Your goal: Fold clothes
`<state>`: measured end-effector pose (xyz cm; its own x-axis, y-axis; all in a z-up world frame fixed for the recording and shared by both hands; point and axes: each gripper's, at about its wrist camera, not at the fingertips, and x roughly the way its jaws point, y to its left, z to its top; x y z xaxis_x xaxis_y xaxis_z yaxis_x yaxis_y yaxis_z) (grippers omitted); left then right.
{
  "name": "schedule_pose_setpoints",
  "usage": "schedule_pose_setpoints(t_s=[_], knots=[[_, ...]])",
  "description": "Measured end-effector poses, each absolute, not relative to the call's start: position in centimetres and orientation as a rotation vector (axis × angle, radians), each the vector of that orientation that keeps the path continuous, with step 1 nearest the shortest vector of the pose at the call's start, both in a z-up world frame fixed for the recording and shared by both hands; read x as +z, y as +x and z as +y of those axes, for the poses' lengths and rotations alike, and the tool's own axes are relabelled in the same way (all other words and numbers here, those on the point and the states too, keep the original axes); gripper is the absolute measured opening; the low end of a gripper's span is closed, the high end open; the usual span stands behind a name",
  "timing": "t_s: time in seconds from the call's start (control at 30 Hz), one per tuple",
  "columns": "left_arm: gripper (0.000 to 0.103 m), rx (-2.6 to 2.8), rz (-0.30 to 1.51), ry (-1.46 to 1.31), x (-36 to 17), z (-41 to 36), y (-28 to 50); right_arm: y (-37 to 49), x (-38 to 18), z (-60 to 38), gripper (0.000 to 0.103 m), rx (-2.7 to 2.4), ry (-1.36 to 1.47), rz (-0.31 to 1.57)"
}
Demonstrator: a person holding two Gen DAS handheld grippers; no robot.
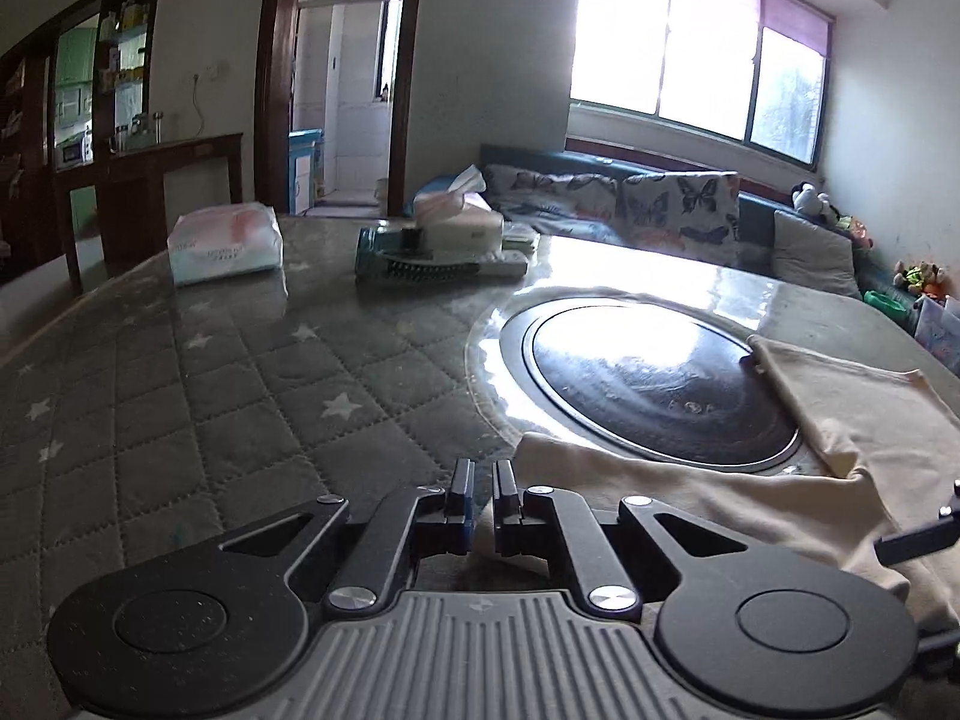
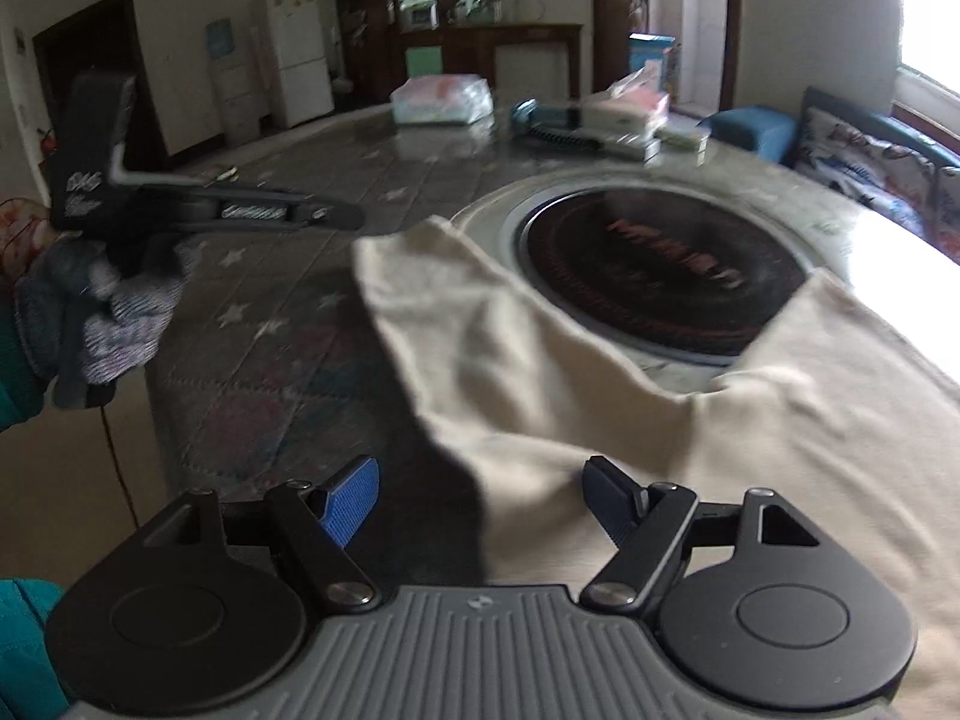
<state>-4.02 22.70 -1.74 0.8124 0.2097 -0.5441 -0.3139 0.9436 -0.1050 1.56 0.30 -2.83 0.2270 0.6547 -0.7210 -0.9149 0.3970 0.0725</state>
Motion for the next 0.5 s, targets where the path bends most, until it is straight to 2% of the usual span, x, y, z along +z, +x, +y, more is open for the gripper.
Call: schedule_pose_setpoints(t_s=[0.1, 0.17, 0.2, 0.23, 0.37, 0.43, 0.5], knots=[[0.009, 0.276, 0.566, -0.179, -1.9, 22.5, -3.5, 0.8, -3.0, 0.8, 0.080, 1.154, -0.414, 0.750], [0.020, 0.275, 0.578, -0.172, -2.2, 22.3, -3.0, 0.4, -3.1, 1.1, 0.080, 1.175, -0.412, 0.750], [0.032, 0.274, 0.588, -0.172, -2.4, 22.3, -2.7, 0.2, -3.1, 1.2, 0.081, 1.185, -0.412, 0.751], [0.038, 0.273, 0.599, -0.172, -2.6, 22.3, -2.3, 0.0, -3.2, 1.3, 0.082, 1.194, -0.414, 0.750], [0.036, 0.252, 0.623, -0.142, -3.3, 21.8, -1.3, -0.7, -3.0, 1.8, 0.082, 1.222, -0.428, 0.744], [0.020, 0.236, 0.625, -0.122, -3.2, 21.6, -0.7, -0.9, -2.7, 1.8, 0.081, 1.226, -0.431, 0.729], [0.011, 0.237, 0.620, -0.089, -3.0, 21.3, -0.2, -0.8, -2.3, 1.6, 0.081, 1.214, -0.415, 0.721]])
